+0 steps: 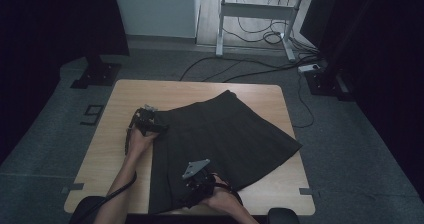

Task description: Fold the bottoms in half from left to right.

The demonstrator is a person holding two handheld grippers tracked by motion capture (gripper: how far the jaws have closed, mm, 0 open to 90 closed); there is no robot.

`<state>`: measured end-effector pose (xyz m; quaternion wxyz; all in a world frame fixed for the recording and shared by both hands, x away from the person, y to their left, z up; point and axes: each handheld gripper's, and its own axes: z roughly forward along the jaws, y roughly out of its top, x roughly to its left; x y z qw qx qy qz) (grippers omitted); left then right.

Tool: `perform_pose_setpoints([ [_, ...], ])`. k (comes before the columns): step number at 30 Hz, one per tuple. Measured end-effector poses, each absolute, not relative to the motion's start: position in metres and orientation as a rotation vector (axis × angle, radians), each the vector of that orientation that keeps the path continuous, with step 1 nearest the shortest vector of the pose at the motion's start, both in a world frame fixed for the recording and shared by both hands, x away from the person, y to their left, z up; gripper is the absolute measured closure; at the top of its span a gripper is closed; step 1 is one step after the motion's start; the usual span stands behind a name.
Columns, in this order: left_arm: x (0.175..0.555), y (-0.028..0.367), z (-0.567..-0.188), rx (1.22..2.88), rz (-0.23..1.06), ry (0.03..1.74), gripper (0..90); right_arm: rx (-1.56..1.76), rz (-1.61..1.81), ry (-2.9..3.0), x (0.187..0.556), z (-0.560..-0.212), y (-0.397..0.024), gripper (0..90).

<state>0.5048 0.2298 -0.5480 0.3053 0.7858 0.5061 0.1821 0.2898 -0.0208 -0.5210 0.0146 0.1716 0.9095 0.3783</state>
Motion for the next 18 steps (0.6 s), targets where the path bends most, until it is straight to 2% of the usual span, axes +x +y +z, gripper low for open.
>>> perform_pose_setpoints([
  [12,0.504,0.23,-0.548,2.081,0.479,1.337,0.0,0.289,1.031,2.924,0.272,-0.539,0.009,15.4],
  [15,0.503,0.23,-0.548,2.076,0.483,1.329,1.2,0.258,1.015,2.889,0.271,-0.539,0.008,22.9],
  [18,0.5,0.23,-0.547,2.071,0.484,1.284,9.6,0.288,1.023,2.873,0.273,-0.537,0.006,35.1],
])
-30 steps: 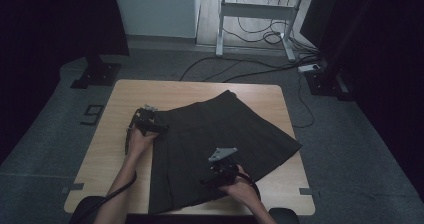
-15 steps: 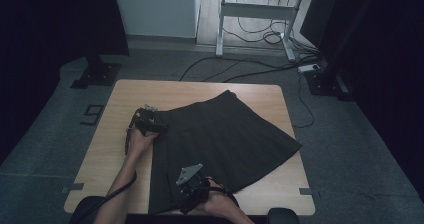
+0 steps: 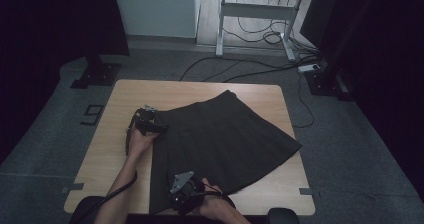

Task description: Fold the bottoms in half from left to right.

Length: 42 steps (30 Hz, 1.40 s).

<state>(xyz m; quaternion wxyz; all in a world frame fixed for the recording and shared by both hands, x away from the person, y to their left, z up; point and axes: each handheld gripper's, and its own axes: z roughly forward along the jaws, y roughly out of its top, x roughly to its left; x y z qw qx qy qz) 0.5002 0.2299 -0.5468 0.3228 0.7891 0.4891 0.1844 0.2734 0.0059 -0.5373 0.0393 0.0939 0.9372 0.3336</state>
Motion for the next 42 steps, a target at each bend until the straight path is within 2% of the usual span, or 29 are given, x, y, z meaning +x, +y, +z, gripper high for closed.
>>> perform_pose_setpoints([
  [1,0.498,0.23,-0.546,2.068,0.48,1.252,21.4,0.323,1.027,2.855,0.277,-0.536,0.004,47.6],
  [2,0.498,0.23,-0.546,2.068,0.48,1.252,25.8,0.323,1.027,2.855,0.277,-0.536,0.004,47.6],
  [3,0.497,0.229,-0.546,2.06,0.481,1.249,25.8,0.336,1.034,2.85,0.278,-0.536,0.003,54.4],
  [4,0.496,0.226,-0.546,2.047,0.48,1.24,36.5,0.37,1.052,2.83,0.282,-0.536,0.0,66.8],
  [6,0.495,0.225,-0.545,2.046,0.474,1.226,55.3,0.402,1.049,2.829,0.287,-0.535,-0.001,76.8],
  [8,0.493,0.221,-0.545,2.043,0.455,1.205,71.1,0.415,1.038,2.837,0.289,-0.534,-0.001,79.0],
  [9,0.493,0.22,-0.545,2.045,0.448,1.196,71.1,0.42,1.018,2.846,0.289,-0.533,0.001,79.5],
  [11,0.493,0.219,-0.545,2.05,0.446,1.185,78.0,0.417,0.987,2.852,0.289,-0.532,0.003,79.6],
  [15,0.493,0.22,-0.545,2.047,0.434,1.182,80.9,0.426,1.016,2.852,0.291,-0.533,0.001,79.7],
  [25,0.482,0.235,-0.541,2.091,0.429,1.18,81.2,0.432,1.025,2.882,0.286,-0.532,0.009,79.6],
  [42,0.428,0.314,-0.534,2.122,0.427,1.27,80.6,0.164,1.052,3.009,0.251,-0.531,0.086,79.2],
])
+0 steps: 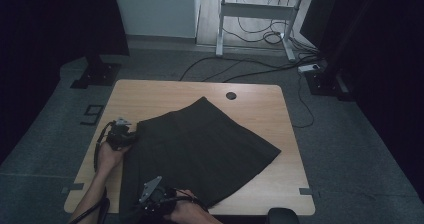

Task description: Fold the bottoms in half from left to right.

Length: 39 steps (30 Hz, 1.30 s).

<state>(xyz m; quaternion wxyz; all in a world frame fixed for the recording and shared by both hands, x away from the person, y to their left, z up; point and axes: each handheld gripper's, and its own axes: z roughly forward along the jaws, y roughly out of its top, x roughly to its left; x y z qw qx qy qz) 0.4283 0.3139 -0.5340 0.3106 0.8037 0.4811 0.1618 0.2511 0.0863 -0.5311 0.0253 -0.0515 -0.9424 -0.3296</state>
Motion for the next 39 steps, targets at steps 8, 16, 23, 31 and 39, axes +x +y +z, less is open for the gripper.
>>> perform_pose_setpoints([
  [8,0.423,0.314,-0.529,2.127,0.462,1.27,82.6,-0.115,-1.018,-2.921,0.247,-0.529,0.089,80.2],
  [16,0.429,0.294,-0.487,2.093,0.516,1.192,83.7,-0.168,-1.1,-2.929,0.256,-0.504,0.062,80.6],
  [23,0.446,0.26,-0.455,2.055,0.52,1.111,84.8,-0.284,-1.185,-2.947,0.268,-0.479,0.02,80.6],
  [31,0.475,0.222,-0.446,1.995,0.549,1.044,85.2,-0.443,-1.241,-2.971,0.283,-0.467,-0.029,80.7],
  [39,0.492,0.193,-0.442,1.917,0.587,1.017,85.8,-0.602,-1.287,-2.966,0.296,-0.46,-0.074,80.9],
])
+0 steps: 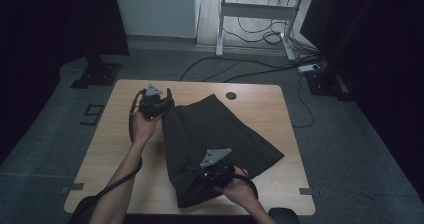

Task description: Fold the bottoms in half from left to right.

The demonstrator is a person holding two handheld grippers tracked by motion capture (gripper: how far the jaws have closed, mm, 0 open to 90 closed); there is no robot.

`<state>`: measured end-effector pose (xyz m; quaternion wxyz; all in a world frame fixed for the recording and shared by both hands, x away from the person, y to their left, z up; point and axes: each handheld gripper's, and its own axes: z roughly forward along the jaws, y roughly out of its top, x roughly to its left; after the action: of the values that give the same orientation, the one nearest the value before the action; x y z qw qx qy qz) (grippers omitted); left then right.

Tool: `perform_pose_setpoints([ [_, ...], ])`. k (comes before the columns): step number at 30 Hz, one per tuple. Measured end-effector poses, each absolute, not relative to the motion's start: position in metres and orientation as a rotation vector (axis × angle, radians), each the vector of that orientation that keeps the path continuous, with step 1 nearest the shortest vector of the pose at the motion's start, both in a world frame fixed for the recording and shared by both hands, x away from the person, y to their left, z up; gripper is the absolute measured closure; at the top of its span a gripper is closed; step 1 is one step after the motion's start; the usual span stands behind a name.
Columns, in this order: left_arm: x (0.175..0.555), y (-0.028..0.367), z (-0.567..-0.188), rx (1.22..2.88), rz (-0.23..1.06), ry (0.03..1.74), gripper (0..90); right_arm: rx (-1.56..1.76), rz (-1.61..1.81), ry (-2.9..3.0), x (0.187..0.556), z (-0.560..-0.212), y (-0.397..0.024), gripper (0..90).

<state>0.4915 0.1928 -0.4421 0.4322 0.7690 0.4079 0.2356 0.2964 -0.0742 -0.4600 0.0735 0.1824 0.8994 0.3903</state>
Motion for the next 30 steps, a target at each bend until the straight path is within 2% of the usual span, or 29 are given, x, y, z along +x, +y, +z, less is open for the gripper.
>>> perform_pose_setpoints([
  [9,0.508,0.16,-0.43,1.94,0.584,0.963,86.1,0.636,1.198,2.619,0.301,-0.45,-0.111,81.0],
  [22,0.534,0.099,-0.401,1.939,0.566,0.847,86.4,0.739,1.233,2.46,0.303,-0.418,-0.171,81.0],
  [30,0.565,0.053,-0.428,1.949,0.506,0.849,86.3,0.841,1.16,2.41,0.314,-0.43,-0.199,80.9],
])
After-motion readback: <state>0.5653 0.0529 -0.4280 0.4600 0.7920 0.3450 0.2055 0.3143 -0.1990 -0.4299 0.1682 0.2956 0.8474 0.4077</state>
